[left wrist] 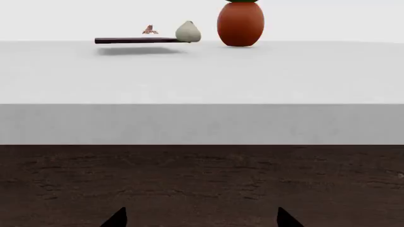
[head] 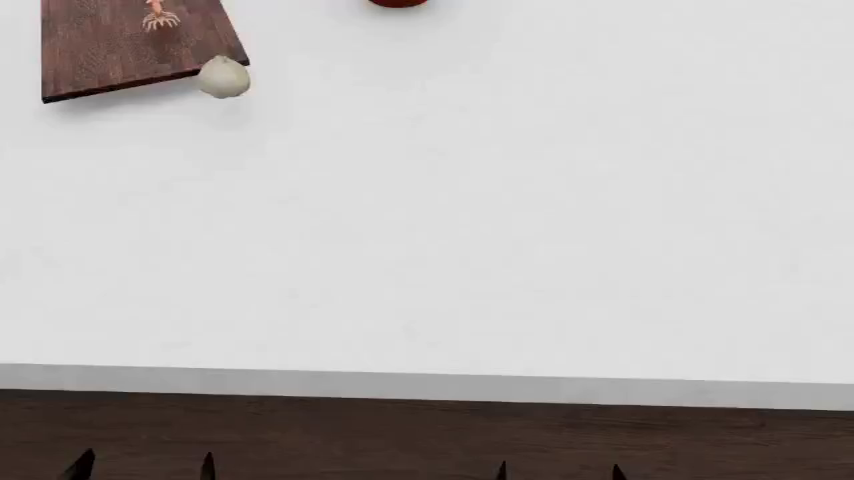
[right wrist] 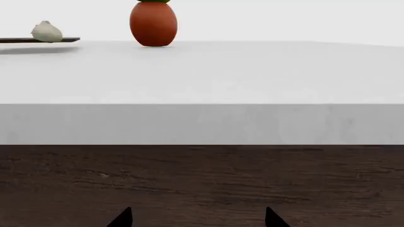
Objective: Clear the non-vegetable object off the cutting board and place the vegetables onto it.
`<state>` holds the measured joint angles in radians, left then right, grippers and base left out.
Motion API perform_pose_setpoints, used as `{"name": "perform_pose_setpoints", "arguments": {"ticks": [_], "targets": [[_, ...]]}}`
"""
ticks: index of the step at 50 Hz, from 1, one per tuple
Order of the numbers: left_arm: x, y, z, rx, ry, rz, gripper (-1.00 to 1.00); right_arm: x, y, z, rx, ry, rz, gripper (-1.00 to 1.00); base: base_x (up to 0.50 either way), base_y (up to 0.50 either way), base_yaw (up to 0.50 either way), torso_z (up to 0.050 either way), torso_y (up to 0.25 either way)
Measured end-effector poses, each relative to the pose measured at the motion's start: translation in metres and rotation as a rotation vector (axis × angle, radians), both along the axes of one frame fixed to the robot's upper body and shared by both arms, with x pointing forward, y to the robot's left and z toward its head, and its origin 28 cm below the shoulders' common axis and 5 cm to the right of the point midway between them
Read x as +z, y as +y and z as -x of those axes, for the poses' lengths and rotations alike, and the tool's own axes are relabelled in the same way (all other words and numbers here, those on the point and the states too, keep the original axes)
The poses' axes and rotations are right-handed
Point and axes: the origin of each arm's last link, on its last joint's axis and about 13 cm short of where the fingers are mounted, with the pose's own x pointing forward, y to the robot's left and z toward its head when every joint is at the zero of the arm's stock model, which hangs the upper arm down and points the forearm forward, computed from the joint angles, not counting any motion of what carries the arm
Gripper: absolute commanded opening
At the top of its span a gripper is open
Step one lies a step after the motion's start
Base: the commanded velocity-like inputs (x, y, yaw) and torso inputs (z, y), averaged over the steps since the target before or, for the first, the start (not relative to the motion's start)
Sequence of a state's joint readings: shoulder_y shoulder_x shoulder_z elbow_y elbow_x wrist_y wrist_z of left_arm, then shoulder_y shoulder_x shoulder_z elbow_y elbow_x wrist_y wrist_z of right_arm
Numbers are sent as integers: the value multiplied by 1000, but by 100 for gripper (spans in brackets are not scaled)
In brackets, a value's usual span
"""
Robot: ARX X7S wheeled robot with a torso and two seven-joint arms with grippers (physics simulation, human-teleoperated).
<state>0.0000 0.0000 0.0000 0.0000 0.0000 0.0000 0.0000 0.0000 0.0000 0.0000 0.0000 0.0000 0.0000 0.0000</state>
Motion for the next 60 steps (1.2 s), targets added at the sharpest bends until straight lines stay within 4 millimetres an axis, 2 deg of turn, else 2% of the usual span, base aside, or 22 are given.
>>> {"name": "perform_pose_setpoints", "arguments": {"ticks": [22,60], "targets": [[0,0,0,-5,-6,-2,100,0,0,0,1,-2,-12,100,0,0,0,0,0],[1,0,1,-8,-14,-14,100,0,2,0,10,7,54,100,0,500,0,0,0]]}}
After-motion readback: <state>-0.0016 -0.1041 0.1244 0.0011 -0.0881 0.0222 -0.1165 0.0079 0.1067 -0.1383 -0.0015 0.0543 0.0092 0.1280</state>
